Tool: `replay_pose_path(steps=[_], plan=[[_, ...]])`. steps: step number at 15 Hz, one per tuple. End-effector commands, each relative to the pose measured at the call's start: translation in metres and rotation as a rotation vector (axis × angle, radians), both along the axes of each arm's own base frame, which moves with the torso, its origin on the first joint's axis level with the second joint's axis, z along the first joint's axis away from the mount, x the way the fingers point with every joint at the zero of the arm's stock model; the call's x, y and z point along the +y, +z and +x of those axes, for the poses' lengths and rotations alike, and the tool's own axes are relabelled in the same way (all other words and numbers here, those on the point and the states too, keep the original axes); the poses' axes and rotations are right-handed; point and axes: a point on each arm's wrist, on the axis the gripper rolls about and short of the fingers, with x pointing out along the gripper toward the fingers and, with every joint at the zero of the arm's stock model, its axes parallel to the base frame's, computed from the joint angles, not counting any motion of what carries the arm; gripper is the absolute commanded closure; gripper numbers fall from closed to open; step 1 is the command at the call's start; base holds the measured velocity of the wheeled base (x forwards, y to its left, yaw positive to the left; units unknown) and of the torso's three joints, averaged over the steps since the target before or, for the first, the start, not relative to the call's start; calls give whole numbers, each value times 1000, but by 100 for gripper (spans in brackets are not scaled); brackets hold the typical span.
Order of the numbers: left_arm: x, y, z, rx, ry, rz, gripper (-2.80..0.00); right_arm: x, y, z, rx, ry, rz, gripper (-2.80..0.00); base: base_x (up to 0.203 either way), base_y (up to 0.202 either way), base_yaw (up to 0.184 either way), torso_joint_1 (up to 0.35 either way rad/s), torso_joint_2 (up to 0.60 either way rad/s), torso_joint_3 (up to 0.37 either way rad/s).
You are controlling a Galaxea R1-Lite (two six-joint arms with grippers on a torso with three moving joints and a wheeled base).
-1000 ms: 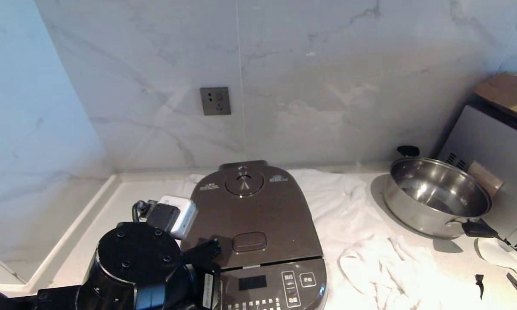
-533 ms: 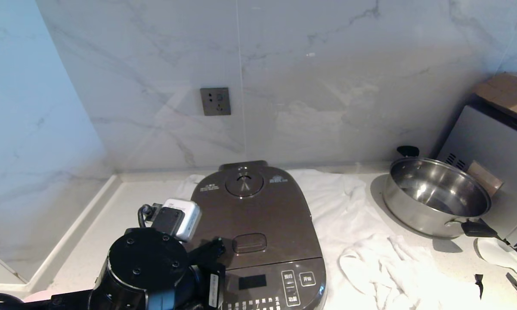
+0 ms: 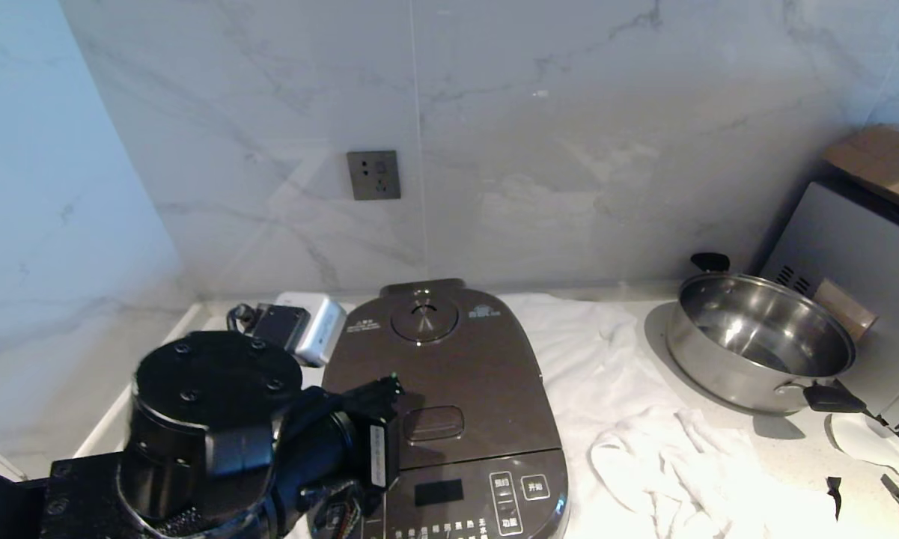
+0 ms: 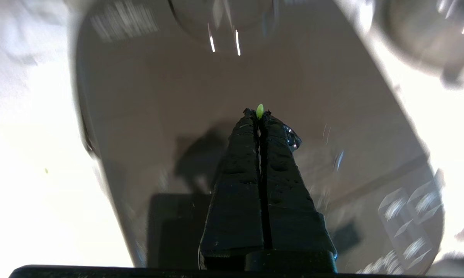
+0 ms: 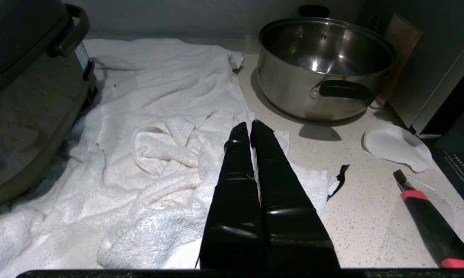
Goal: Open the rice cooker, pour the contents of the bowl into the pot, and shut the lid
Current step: Close the rice cooker
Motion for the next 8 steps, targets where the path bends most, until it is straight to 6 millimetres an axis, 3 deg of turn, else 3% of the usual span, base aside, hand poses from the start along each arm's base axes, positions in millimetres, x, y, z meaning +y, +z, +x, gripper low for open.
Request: replay_pose_path(steps=[1,4,8], plan=[[8,22,3,-56,31,-69,0,0,0,0,1,1,-1,0,0,0,0,0,0,0],[23,36,2,-96,63,-99,0,0,0,0,0,1,-1,0,0,0,0,0,0,0],[52,53,-17,-133,71,-111,0,0,0,0,1,1,-1,0,0,0,0,0,0,0]])
